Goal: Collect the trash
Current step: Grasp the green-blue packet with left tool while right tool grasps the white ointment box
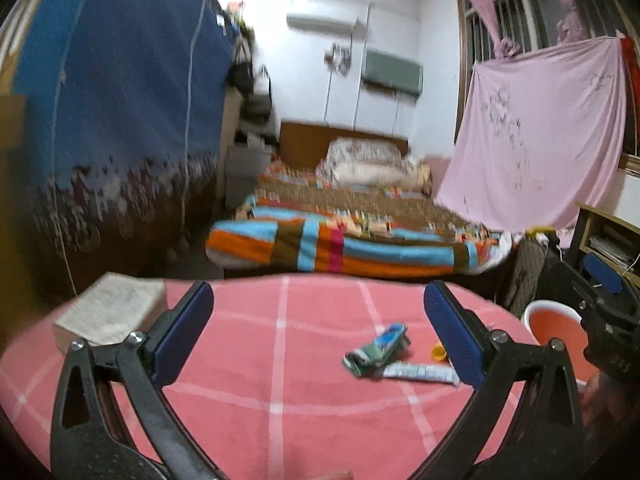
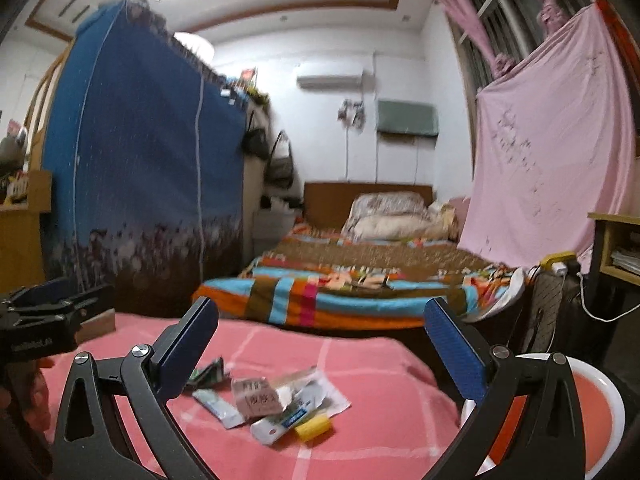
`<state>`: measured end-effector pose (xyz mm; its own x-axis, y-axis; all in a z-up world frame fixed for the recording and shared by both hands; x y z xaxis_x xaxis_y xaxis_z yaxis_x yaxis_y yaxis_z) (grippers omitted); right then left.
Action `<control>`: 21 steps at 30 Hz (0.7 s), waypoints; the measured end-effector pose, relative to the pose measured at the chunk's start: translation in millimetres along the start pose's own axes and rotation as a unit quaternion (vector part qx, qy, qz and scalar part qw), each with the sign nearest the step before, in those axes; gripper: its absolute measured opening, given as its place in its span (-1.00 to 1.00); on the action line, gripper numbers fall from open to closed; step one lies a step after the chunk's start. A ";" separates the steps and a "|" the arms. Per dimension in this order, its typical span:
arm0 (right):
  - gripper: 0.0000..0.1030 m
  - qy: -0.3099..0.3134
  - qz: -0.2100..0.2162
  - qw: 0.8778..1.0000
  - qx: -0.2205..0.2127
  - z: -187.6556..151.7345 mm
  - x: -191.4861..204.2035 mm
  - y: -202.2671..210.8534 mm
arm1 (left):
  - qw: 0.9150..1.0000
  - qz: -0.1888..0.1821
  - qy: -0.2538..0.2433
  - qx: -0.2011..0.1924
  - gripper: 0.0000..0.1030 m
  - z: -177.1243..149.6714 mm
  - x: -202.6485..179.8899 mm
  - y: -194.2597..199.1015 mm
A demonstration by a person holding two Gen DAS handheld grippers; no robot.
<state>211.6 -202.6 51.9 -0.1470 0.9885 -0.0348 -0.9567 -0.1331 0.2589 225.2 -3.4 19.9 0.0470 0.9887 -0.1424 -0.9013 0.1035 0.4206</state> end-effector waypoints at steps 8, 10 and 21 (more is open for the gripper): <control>0.59 0.020 0.032 0.989 0.141 -18.3 13.7 -41.9 | 0.992 -0.038 0.016 0.118 0.38 -12.6 0.9 -41.9; 0.45 0.020 0.040 0.986 0.160 -22.5 16.5 -44.9 | 0.986 -0.050 0.019 0.158 0.11 -17.1 -0.2 -55.1; 0.22 0.031 0.080 0.968 0.234 -37.9 28.9 -63.6 | 0.957 -0.122 0.048 0.259 -0.40 -32.7 -5.9 -86.7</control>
Point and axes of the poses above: each gripper's, at about its wrist camera, not at the fingertips, and y roughly against the way its jaws point, x to its left, z to its top, the point moved 3 cm from there along -y, roughly the way its jaws point, and after that the axes turned 7 degrees about x, right-handed, at the moved point
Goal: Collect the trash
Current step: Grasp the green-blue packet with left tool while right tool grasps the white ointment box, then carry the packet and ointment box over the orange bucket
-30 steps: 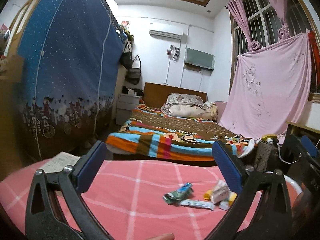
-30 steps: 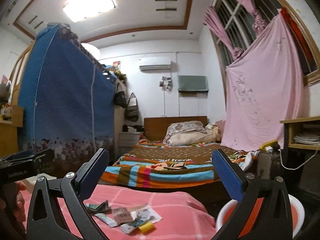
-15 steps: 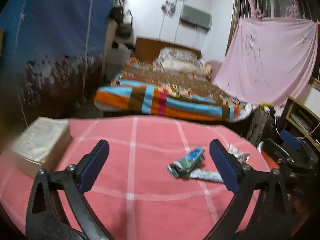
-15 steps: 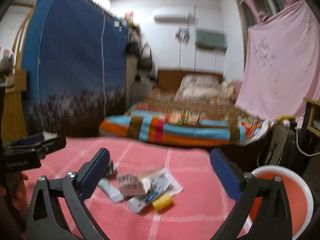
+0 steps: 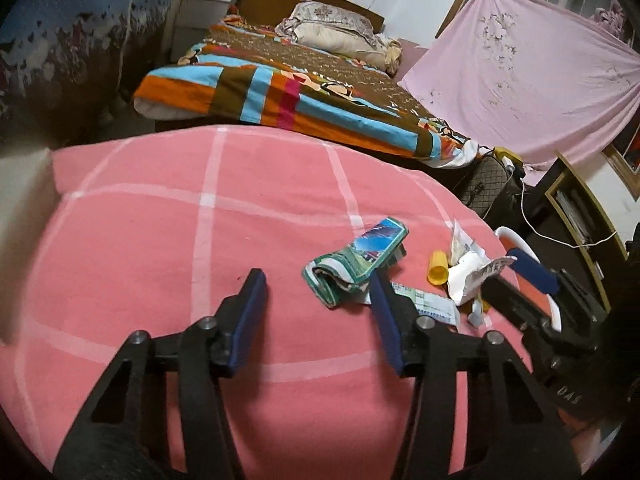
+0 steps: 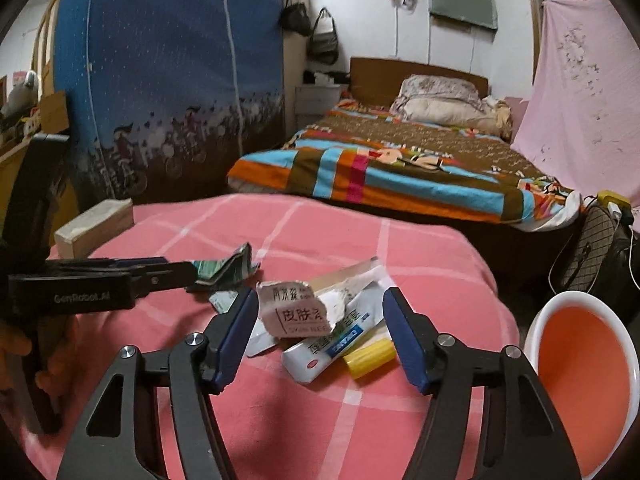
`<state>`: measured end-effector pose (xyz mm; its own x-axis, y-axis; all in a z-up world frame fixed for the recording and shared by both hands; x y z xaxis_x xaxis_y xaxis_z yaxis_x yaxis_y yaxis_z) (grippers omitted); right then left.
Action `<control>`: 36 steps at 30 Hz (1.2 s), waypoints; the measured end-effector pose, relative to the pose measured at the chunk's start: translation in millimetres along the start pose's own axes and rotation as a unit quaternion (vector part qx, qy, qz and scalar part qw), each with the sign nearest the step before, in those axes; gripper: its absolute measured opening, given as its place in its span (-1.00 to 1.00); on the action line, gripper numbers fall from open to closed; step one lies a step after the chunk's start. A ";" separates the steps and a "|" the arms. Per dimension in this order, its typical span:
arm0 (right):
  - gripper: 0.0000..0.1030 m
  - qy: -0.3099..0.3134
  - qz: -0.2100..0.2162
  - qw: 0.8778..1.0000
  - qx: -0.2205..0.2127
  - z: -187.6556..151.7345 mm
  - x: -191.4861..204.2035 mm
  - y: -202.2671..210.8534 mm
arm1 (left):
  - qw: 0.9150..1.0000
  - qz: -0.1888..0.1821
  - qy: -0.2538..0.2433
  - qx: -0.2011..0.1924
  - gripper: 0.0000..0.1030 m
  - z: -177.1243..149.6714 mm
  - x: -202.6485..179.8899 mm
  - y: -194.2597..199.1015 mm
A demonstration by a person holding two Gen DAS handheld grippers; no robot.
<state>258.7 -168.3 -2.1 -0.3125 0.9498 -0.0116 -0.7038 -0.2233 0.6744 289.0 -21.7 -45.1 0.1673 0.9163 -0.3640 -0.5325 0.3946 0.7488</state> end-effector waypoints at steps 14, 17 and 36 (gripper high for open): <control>-0.25 0.011 0.014 0.999 0.031 0.1 7.0 -14.1 | 1.000 0.007 -0.011 0.005 -1.00 -0.2 -12.7 -1.6; -0.28 0.011 0.019 1.000 0.019 -0.3 7.0 -9.0 | 1.000 0.008 -0.008 -0.007 -1.00 -2.1 -12.3 4.3; -0.29 -0.013 -0.002 0.978 -0.209 -6.0 -6.6 81.7 | 0.968 0.047 -0.099 -0.224 -1.00 -15.9 -78.8 86.3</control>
Point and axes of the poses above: each gripper's, at about its wrist camera, not at the fingertips, and y roughly against the way its jaws point, x to its left, z to its top, the point moved 3 cm from there along -y, roughly the way its jaws point, and after that the axes turned 7 degrees about x, right-handed, at the moved point
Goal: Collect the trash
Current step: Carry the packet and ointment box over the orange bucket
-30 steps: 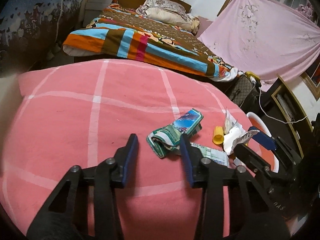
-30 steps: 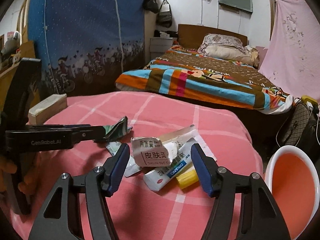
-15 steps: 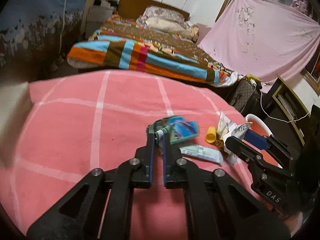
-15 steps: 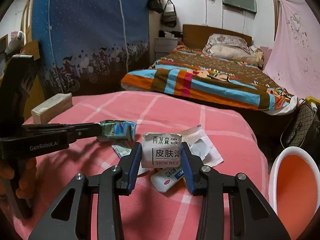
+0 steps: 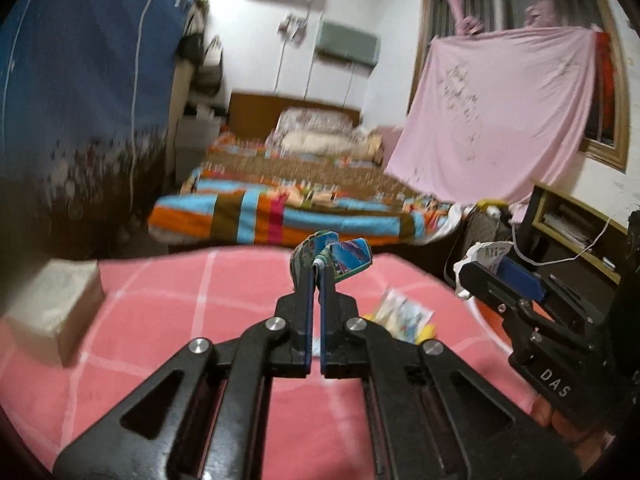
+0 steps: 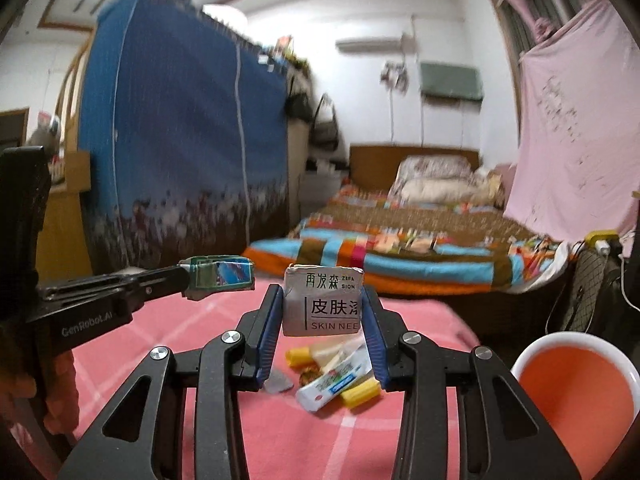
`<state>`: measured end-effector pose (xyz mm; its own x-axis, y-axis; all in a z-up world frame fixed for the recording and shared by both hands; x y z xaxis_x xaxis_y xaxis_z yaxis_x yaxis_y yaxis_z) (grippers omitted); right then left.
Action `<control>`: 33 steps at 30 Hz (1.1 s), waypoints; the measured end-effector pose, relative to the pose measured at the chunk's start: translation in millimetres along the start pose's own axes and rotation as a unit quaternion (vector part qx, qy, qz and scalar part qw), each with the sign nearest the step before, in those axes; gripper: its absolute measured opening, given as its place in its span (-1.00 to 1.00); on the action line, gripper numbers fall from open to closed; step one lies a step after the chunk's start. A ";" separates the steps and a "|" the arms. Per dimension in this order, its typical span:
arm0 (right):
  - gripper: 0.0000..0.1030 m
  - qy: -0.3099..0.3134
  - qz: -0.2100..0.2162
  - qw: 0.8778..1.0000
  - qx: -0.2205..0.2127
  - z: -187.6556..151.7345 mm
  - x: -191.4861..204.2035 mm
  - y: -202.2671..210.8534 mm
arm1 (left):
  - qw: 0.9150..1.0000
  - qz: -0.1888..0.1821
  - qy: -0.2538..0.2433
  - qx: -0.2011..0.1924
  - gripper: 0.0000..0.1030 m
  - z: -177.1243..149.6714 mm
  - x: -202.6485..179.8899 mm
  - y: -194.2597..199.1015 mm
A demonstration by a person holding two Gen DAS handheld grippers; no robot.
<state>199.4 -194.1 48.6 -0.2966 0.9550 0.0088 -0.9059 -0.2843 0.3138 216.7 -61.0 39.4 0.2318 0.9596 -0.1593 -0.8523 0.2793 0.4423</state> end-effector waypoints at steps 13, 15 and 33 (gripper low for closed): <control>-0.28 -0.030 -0.130 0.984 -0.121 15.6 -79.2 65.8 | 0.987 -0.061 -0.096 -0.116 -1.00 21.6 -94.1 23.4; -0.28 -0.041 -0.148 0.981 -0.121 13.1 -93.3 70.6 | 0.985 -0.083 -0.105 -0.114 -1.00 22.9 -110.3 18.5; -0.27 -0.164 -0.256 0.952 -0.045 -27.2 -205.7 82.6 | 0.972 -0.198 -0.114 0.050 -1.00 -5.3 -220.9 -69.1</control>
Point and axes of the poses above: each gripper's, at about its wrist camera, not at the fingertips, and y roughly against the way its jaws point, x to its left, z to its top, the point moved 3 cm from there along -y, roughly the way its jaws point, and after that the axes turned 7 degrees about x, right-handed, at the moved point
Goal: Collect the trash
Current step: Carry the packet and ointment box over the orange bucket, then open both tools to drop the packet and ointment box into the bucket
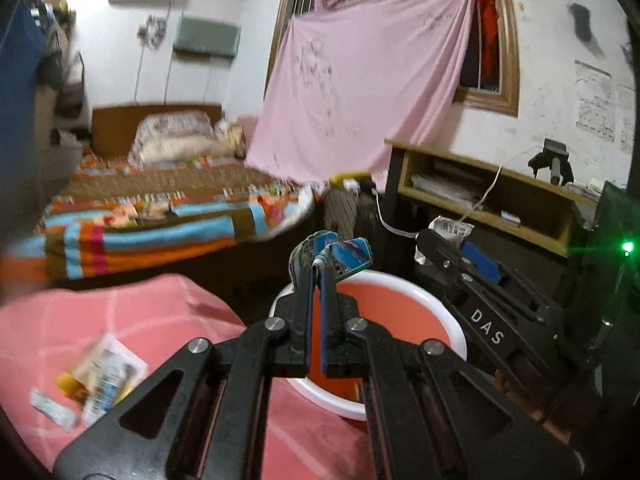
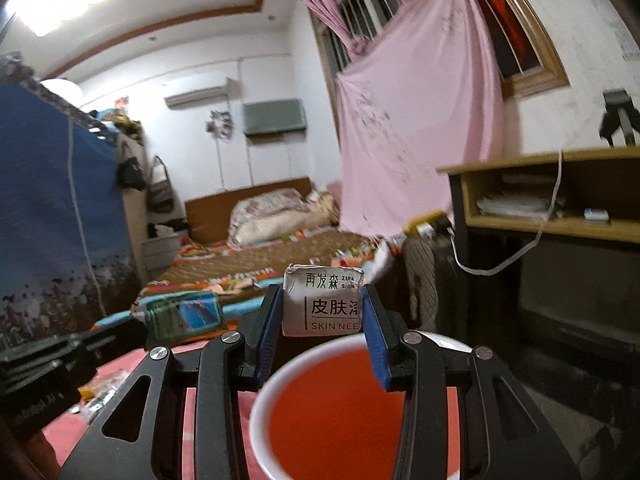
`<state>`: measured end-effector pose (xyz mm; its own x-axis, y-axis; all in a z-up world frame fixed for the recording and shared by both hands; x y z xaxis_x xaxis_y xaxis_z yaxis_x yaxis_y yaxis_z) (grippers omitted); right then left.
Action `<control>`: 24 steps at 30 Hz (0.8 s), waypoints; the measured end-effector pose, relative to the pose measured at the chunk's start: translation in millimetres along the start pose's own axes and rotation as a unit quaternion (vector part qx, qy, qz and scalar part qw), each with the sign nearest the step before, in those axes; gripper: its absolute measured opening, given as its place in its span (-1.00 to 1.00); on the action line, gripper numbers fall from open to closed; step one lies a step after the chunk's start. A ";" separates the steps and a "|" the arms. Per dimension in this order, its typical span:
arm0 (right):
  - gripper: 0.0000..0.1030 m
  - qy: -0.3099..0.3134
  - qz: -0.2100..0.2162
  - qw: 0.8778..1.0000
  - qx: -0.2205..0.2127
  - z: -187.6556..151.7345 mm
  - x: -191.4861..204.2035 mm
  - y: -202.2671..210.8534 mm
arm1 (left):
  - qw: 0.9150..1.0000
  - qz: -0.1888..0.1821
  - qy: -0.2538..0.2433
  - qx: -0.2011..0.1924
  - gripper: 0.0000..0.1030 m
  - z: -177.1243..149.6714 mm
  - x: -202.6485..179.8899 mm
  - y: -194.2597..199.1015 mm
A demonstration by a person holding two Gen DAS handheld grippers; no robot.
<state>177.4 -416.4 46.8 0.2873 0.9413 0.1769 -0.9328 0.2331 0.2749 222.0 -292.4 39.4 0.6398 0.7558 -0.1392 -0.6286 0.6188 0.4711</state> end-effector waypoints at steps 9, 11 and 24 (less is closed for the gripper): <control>-0.23 -0.014 -0.027 0.998 0.058 -15.9 -11.8 -14.5 | 0.994 -0.034 0.051 0.095 -1.00 -10.8 -2.3 -45.5; -0.23 -0.017 -0.030 0.997 0.067 -18.1 -14.6 -17.1 | 0.992 -0.039 0.055 0.107 -1.00 -12.3 -3.8 -51.4; -0.09 -0.035 -0.043 0.994 0.098 -25.2 -28.3 -24.7 | 0.988 -0.044 0.053 0.137 -1.00 -13.3 -6.7 -65.4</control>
<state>186.8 -442.7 11.2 0.3849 0.8992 0.2082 -0.8461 0.2537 0.4688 252.9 -335.1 -2.1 0.6269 0.7295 -0.2736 -0.4199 0.6122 0.6700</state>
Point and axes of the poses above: each gripper's, at about its wrist camera, not at the fingertips, and y roughly against the way its jaws point, x to its left, z to its top, the point moved 3 cm from there along -y, roughly the way its jaws point, and after that the axes turned 7 degrees about x, right-handed, at the moved point
